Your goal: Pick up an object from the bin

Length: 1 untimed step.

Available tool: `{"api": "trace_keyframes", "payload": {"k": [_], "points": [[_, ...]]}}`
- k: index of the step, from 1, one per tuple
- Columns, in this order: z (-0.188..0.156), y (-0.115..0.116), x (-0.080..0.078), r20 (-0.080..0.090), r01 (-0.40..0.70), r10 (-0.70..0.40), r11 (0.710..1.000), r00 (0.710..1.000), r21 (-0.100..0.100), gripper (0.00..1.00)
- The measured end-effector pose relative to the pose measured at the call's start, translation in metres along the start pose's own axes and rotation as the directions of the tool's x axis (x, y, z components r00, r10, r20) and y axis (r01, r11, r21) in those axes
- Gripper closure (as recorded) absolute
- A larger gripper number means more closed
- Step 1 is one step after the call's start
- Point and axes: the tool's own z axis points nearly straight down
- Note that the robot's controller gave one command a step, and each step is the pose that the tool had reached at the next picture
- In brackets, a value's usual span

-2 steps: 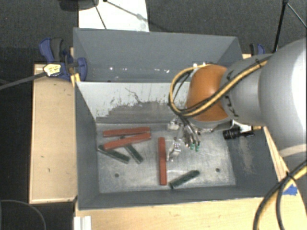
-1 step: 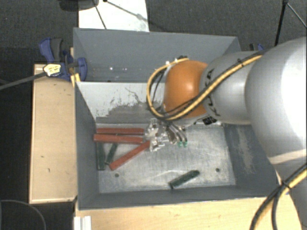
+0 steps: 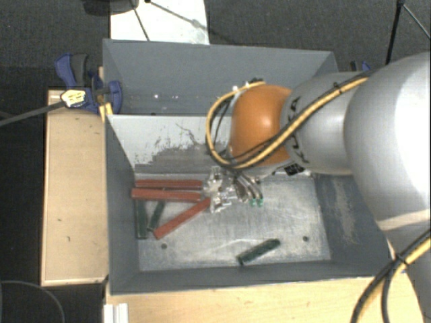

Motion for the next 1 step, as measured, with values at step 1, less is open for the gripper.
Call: {"api": "trace_keyframes", "payload": {"k": [1], "points": [[-0.1277,-0.0170,0.0054,-0.002,-0.026,0.026,1.000,1.000,0.000,1.00]]}}
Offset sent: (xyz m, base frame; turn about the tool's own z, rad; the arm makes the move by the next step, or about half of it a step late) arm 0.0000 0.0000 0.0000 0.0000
